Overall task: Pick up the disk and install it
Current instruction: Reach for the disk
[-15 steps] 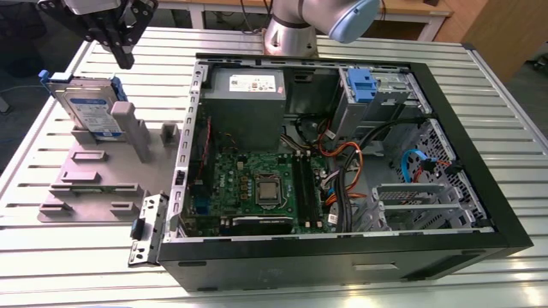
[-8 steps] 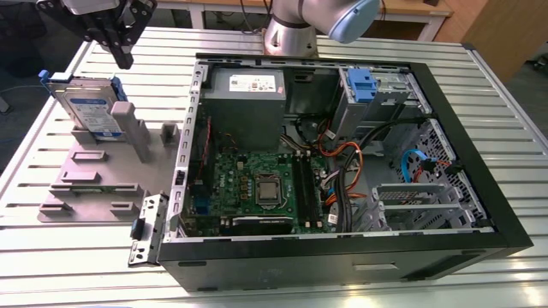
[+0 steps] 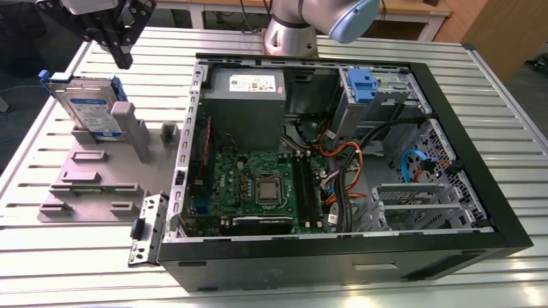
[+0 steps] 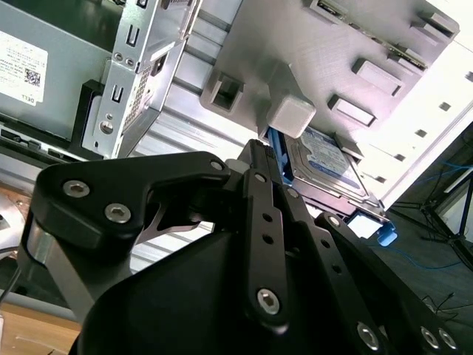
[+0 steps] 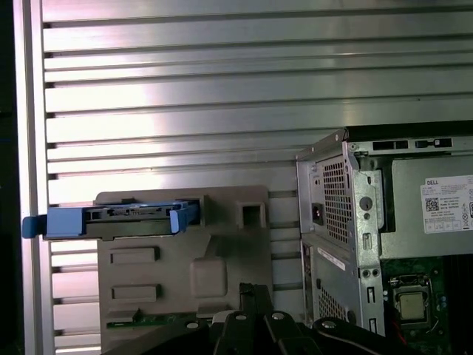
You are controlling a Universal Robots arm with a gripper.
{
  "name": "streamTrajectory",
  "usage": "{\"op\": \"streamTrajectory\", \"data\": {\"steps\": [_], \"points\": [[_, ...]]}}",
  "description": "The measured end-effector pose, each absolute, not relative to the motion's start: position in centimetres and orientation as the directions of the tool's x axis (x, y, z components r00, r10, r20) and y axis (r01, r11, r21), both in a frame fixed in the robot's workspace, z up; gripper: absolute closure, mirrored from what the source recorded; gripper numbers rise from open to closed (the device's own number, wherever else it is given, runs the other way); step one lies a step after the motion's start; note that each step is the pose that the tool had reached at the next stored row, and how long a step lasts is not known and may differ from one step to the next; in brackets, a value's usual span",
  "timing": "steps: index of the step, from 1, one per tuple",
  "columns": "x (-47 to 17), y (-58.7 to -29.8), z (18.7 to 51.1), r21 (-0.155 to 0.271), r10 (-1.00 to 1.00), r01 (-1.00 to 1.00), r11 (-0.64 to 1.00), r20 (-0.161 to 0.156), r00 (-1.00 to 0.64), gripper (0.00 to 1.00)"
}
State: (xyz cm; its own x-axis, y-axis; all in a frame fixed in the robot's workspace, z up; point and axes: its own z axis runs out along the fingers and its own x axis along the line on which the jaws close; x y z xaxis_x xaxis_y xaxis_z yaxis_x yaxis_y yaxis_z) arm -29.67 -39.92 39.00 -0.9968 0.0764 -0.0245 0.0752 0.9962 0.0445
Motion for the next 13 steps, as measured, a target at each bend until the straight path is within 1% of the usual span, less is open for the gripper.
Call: {"op": "streamTrajectory", "data": {"steps": [13], "points": [[-31.4,-39.9,39.0,0.045,0.076,0.075,0.996,-0.025,-0.997,0.89]]}}
